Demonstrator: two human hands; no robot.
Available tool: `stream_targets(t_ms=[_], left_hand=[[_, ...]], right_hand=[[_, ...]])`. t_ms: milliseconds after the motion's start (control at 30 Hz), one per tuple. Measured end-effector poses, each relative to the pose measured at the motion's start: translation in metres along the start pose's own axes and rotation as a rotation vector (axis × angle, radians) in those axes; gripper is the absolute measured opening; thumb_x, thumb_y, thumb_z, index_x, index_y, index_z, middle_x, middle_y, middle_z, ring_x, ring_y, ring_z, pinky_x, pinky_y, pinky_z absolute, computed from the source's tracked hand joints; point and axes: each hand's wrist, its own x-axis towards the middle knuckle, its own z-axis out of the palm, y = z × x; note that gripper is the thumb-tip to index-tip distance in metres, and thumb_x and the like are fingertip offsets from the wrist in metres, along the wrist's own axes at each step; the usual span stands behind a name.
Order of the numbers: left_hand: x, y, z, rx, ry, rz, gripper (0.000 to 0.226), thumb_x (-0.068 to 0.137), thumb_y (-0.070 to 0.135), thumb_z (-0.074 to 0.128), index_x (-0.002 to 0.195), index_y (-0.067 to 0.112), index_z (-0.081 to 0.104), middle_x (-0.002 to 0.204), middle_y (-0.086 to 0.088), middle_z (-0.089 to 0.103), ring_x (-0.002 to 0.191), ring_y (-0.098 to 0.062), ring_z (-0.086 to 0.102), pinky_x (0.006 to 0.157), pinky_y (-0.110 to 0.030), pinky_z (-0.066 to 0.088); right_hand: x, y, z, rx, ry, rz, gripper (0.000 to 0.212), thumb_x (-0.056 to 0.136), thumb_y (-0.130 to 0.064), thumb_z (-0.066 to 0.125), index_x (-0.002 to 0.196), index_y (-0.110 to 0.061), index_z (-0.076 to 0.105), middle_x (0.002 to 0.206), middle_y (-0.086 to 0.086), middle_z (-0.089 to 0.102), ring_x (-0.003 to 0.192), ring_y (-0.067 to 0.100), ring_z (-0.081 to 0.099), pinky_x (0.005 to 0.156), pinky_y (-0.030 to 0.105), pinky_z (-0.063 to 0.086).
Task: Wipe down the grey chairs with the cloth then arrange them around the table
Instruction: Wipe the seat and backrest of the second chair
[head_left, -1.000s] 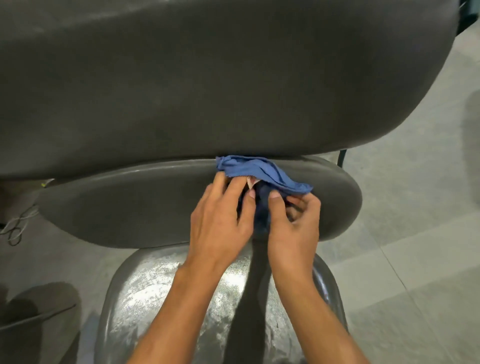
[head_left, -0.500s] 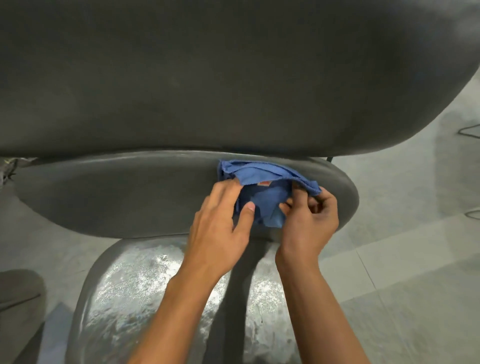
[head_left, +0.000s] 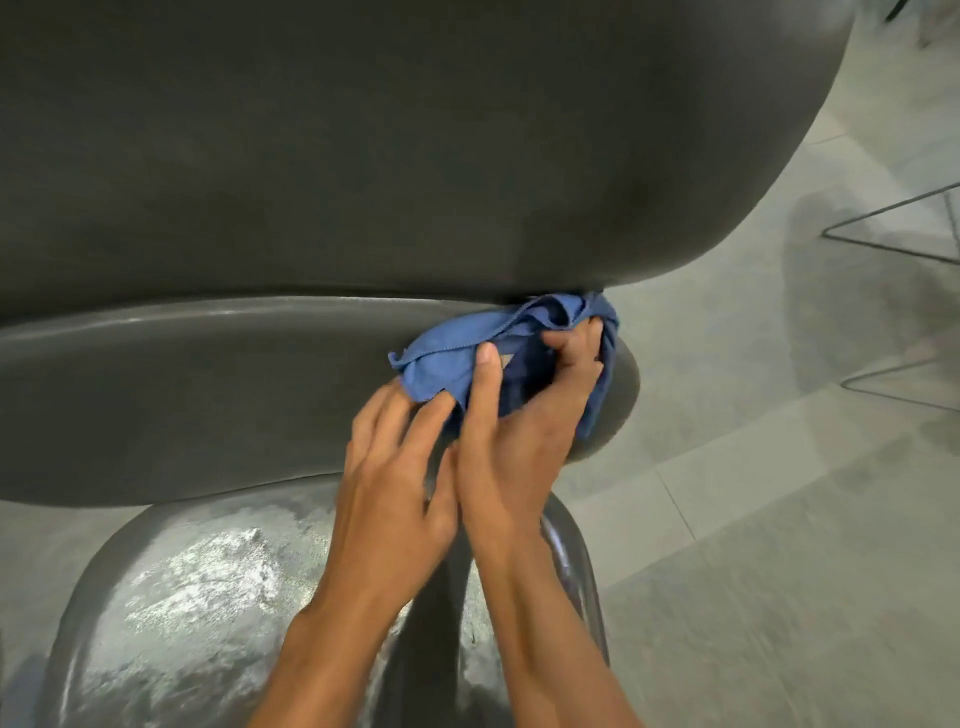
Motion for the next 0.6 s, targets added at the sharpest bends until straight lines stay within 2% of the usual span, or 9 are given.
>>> stream_targets(t_ms=[33,100,233,300,433,533,600], left_hand=[[-0.003,-0.004,0.000,0.014,0.008,-0.009,0.051,0.098,0.024,0.055,0.148,0.033,0.046,0.153,0.016,0.038,0.145,-0.017,0.032,0.116,-0.027,0.030],[-0.008,-0.013,0.000,0.025,0.028,-0.054,0.051,0.100,0.029,0.052,0.150,0.035,0.045,0.158,0.018,0.033,0.148,-0.017,0.028,0.116,-0.027,0.027],[-0.015,-0.029,-0.010,0.042,0.112,-0.123,0.052,0.102,0.019,0.057,0.152,0.033,0.046,0.165,0.015,0.025,0.150,-0.019,0.026,0.119,-0.032,0.025],[-0.009,-0.039,-0.020,0.082,0.206,-0.139,0.056,0.100,0.012,0.061,0.152,0.028,0.048,0.168,0.008,0.021,0.150,-0.024,0.025,0.120,-0.034,0.026],[0.017,-0.057,-0.041,0.237,0.416,-0.096,0.059,0.097,0.013,0.060,0.154,0.017,0.044,0.168,-0.012,0.018,0.148,-0.039,0.025,0.122,-0.051,0.024],[0.026,-0.061,-0.045,0.407,0.438,-0.131,0.065,0.097,0.024,0.060,0.157,0.021,0.037,0.169,-0.012,0.016,0.152,-0.044,0.016,0.122,-0.058,0.017],[0.028,-0.063,-0.043,0.456,0.424,-0.105,0.066,0.098,0.028,0.059,0.159,0.020,0.034,0.169,-0.012,0.016,0.154,-0.048,0.007,0.123,-0.063,0.009]], right_hand=[[0.000,0.008,0.002,-0.079,-0.025,-0.037,0.038,0.099,-0.033,0.059,0.132,-0.027,0.040,0.155,0.002,0.040,0.150,0.014,0.030,0.121,0.047,0.027],[0.004,0.021,0.003,-0.232,-0.037,-0.106,0.049,0.102,-0.037,0.052,0.144,-0.017,0.036,0.162,0.008,0.031,0.155,0.014,0.016,0.126,0.048,0.015],[0.012,0.034,0.000,-0.469,-0.028,-0.276,0.048,0.107,-0.035,0.039,0.147,-0.010,0.034,0.159,0.018,0.035,0.153,0.025,0.020,0.127,0.039,0.008],[0.016,0.038,-0.003,-0.517,-0.026,-0.280,0.049,0.107,-0.034,0.036,0.148,-0.007,0.038,0.159,0.018,0.036,0.152,0.027,0.023,0.127,0.041,0.010],[0.029,0.041,-0.009,-0.519,0.060,-0.255,0.050,0.106,-0.032,0.034,0.144,-0.001,0.045,0.151,0.018,0.046,0.144,0.032,0.037,0.121,0.049,0.024],[0.049,0.040,-0.012,-0.503,0.104,-0.211,0.051,0.105,-0.034,0.028,0.131,0.000,0.056,0.127,0.017,0.061,0.120,0.035,0.053,0.105,0.046,0.037],[0.065,0.039,-0.015,-0.529,0.083,-0.151,0.052,0.104,-0.035,0.023,0.112,-0.003,0.063,0.108,0.016,0.064,0.102,0.036,0.055,0.090,0.044,0.037]])
